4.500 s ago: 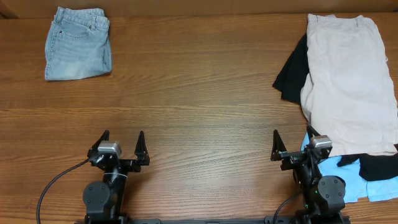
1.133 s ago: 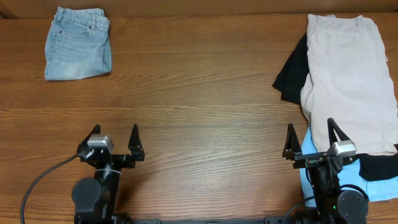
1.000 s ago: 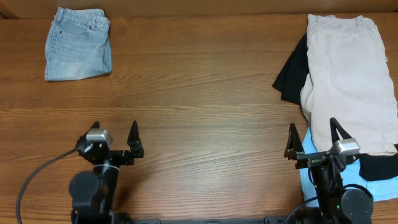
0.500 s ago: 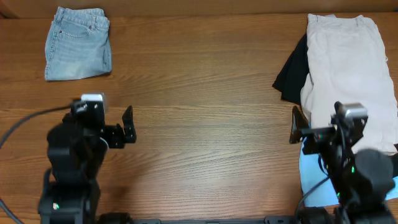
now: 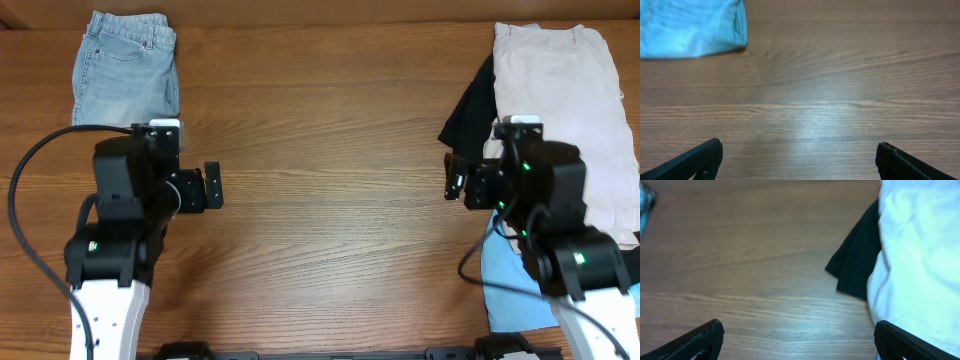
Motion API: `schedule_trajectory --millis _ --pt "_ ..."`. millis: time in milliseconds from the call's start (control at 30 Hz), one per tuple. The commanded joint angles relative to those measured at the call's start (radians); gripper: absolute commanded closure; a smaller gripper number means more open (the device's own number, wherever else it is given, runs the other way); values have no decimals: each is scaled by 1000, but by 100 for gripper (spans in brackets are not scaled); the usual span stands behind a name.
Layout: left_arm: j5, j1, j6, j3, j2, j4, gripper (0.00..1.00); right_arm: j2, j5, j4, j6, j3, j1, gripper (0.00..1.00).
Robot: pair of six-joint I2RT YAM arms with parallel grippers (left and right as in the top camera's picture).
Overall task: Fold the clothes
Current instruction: 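Raise both arms and move the right gripper over the clothes pile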
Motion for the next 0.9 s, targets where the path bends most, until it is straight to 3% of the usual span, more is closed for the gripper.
schedule_trajectory --millis 0,200,400,633,867 --pt "2 9 14 27 74 0 0 65 -39 5 12 31 -5 0" --pt "45 9 -102 27 196 25 0 154 -39 3 12 31 -6 0" --pt "100 9 -93 40 227 76 0 198 -37 9 80 32 -106 0" --pt "99 9 -63 87 226 83 0 218 -37 69 87 33 -364 6" --pt "95 9 -63 86 227 83 0 369 8 112 138 33 -428 12"
